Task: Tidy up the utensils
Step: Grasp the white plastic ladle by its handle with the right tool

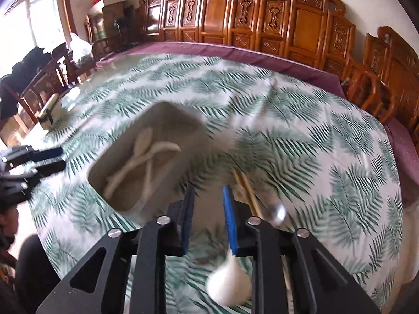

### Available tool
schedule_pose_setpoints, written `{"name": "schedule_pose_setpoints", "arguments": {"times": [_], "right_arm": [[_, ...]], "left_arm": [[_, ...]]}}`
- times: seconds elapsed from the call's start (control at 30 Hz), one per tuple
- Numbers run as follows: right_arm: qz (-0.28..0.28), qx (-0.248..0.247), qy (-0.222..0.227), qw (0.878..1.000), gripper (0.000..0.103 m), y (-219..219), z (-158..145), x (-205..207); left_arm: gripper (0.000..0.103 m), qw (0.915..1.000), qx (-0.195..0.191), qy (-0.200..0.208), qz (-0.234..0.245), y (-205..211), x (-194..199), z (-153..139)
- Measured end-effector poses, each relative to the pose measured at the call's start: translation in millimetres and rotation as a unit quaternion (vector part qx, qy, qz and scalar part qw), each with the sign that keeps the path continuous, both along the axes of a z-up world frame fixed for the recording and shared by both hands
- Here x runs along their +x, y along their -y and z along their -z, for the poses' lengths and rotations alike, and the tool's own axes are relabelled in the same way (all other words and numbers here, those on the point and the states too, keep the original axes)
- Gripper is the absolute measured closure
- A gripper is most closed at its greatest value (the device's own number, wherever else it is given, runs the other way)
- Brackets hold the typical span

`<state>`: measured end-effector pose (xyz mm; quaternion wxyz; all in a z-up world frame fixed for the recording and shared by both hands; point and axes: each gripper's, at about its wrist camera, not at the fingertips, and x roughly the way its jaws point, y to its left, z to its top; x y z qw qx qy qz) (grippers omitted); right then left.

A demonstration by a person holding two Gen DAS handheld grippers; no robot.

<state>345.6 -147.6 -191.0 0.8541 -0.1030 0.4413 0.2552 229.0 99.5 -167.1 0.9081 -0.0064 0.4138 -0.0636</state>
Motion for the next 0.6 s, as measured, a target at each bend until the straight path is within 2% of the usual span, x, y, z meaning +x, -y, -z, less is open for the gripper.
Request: {"name": "schedule_pose_setpoints", "arguments": {"times": [0.13,0.3,0.6], "right_arm": [[0.003,-0.006,-0.033,0.999,0.076,17,27,0],[0.0,-0.03,-0.071,0.997,0.076,13,63,2],[0.007,-0.05,-0.102,0.994,0.076,16,85,7]], "left_arm": [[0.057,0.9998,0.001,0.001,0.021,20,-3,-2],[0.057,0.9993,0.0,-0.005,0.036,40,-4,2],[0.057,0.9984,0.0,-0.014,0.055,64,-3,10]]}}
